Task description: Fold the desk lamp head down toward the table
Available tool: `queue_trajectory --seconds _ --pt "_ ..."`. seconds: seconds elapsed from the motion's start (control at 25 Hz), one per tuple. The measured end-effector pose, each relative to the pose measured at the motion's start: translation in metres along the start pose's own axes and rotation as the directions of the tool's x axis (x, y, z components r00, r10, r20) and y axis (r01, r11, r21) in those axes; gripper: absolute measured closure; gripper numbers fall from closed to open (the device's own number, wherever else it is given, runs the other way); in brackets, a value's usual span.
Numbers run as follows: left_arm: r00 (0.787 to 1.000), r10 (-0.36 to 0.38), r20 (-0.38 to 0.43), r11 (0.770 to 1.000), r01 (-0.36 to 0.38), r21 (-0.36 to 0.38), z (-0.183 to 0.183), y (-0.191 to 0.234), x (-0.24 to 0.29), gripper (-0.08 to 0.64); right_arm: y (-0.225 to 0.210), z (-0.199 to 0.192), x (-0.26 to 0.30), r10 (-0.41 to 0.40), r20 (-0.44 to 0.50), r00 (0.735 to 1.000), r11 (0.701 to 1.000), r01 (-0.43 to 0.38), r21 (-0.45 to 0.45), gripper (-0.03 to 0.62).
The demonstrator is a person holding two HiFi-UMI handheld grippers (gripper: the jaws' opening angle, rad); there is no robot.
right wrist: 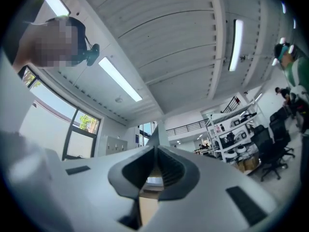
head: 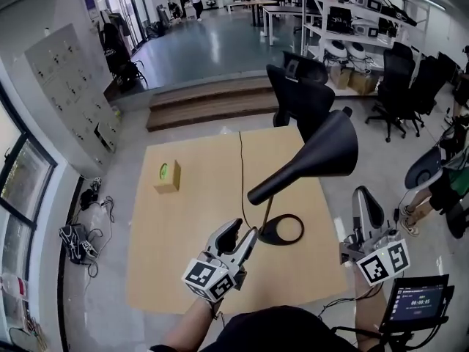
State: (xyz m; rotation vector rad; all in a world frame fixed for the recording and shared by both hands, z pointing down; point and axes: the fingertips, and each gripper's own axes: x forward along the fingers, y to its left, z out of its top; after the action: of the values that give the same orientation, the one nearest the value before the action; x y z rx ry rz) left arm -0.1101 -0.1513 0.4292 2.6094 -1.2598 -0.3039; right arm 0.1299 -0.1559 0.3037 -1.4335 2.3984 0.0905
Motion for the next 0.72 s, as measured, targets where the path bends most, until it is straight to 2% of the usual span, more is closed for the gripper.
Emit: queue_trajectory --seconds 0.12,0.32,0.48,0.72 --pt "0.999 0.004 0.034 0.999 -0.005 0.035 0.01 0.012 0.005 0.371 0.005 0.023 0.018 0.001 0.048 0.999 0.999 0.001 -0.039 0.588" --pt "0.997 -0.075 0.017 0.997 0.075 0.007 0.005 0.018 0.014 0.371 0.01 0.045 0.031 -0.025 0.083 0.996 0.992 0.035 -0.12 0.569" --pt "0.995 -0.095 0.0 0.995 0.095 -0.008 -0.002 0.022 0.023 0.371 0.003 0.046 0.038 -0.05 0.085 0.995 0.994 0.057 -0.089 0.554" --pt "0.998 -0.066 -0.012 0.996 0.065 -0.065 -0.006 0.029 0.022 0.371 0.01 0.053 0.038 -0.011 0.112 0.994 0.997 0.019 -0.069 0.552"
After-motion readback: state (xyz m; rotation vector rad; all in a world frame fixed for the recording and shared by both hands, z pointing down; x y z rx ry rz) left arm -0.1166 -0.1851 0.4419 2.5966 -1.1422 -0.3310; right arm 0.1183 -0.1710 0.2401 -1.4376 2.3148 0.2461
